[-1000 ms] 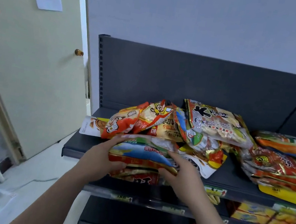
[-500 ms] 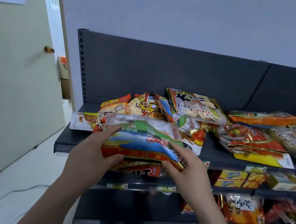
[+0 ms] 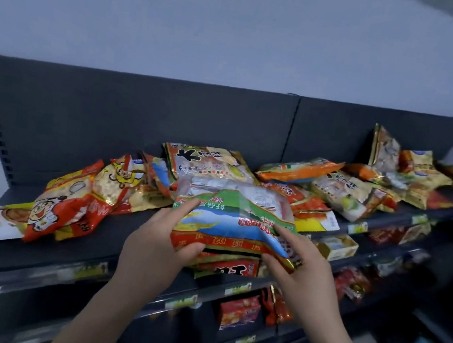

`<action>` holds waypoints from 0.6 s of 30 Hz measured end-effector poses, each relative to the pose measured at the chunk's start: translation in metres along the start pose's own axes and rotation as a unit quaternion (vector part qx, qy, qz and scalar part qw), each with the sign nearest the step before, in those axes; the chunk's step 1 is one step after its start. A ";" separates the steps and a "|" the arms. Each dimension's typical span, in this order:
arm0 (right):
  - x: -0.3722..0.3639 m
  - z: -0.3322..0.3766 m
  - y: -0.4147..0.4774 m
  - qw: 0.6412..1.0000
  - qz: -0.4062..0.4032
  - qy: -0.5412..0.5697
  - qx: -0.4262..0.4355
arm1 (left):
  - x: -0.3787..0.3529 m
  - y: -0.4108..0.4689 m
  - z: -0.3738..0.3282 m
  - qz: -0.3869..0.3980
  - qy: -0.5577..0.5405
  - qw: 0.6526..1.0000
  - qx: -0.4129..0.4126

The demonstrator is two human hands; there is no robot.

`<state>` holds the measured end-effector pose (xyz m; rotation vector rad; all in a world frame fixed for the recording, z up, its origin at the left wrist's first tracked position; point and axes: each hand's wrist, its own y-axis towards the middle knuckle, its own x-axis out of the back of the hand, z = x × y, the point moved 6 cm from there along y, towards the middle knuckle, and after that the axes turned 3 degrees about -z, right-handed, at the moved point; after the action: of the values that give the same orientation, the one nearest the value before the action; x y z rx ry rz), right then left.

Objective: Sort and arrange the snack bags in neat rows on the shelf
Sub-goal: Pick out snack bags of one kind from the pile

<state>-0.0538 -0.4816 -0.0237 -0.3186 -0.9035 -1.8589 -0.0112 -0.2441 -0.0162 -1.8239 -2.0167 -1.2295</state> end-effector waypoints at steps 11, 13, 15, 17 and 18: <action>0.173 -0.148 0.065 0.988 -0.113 -0.080 -0.072 | -0.200 0.089 -0.155 0.094 -0.088 0.990 -0.055; 0.208 -0.177 0.076 0.984 -0.128 -0.097 -0.082 | -0.240 0.101 -0.187 0.106 -0.105 0.987 -0.064; 0.241 -0.206 0.085 0.979 -0.139 -0.114 -0.091 | -0.278 0.109 -0.217 0.123 -0.123 0.983 -0.067; 0.271 -0.234 0.093 0.974 -0.152 -0.134 -0.100 | -0.314 0.117 -0.243 0.137 -0.138 0.978 -0.071; 0.284 -0.248 0.097 0.972 -0.158 -0.142 -0.105 | -0.332 0.122 -0.256 0.142 -0.144 0.976 -0.075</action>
<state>-0.0583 -0.8687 0.0133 -0.6127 -0.9941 -2.2503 0.0769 -0.6707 0.0045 -2.3850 -1.7412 -1.1134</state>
